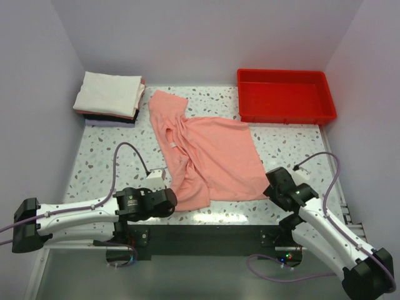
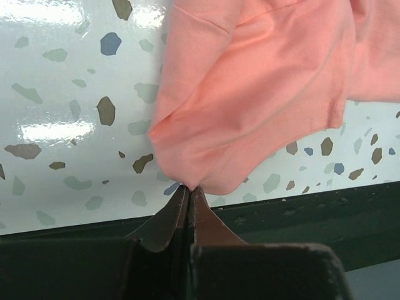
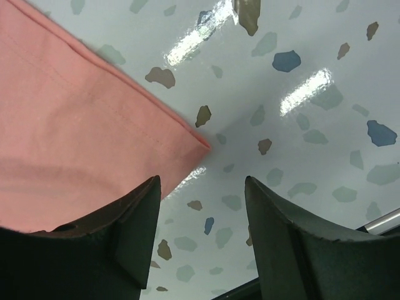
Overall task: Fold and stack the t-shirts
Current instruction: Flatten the tshirt out, then fold the tshirt
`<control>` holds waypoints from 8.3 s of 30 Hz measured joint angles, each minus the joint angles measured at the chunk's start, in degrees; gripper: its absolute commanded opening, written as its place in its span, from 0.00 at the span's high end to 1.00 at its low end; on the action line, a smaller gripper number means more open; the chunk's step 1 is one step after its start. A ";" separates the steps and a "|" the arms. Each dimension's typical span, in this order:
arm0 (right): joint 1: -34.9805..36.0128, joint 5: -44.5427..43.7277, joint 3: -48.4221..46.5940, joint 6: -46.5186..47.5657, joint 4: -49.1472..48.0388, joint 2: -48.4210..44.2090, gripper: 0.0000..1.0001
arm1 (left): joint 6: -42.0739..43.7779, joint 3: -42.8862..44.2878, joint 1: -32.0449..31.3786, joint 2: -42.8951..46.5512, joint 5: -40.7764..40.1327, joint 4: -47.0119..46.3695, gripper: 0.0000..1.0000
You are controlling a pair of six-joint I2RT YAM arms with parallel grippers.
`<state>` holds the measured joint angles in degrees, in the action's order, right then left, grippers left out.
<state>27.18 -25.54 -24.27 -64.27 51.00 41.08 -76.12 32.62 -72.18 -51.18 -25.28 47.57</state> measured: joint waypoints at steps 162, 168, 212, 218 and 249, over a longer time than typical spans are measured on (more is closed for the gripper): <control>-15.32 -3.82 -37.09 46.01 -32.06 38.73 1.00 | 30.08 9.79 56.37 -6.43 7.34 -27.89 1.00; -15.34 -3.87 -36.09 46.62 -29.55 36.83 1.00 | 28.41 5.33 56.35 0.92 9.25 -24.44 1.00; -17.35 -9.07 -36.85 48.06 -26.01 48.39 0.81 | 22.23 1.62 49.00 8.55 18.49 -14.03 1.00; -17.51 -10.86 -36.87 46.29 -24.09 48.65 0.27 | 22.10 1.64 48.94 5.92 14.38 -13.60 1.00; 30.25 28.37 -47.43 50.95 -43.10 66.95 0.34 | 32.06 14.62 57.92 -36.24 15.39 -34.69 1.00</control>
<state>57.43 2.83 -71.70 -13.32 7.90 108.03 -44.05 47.24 -14.26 -87.42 -9.89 12.88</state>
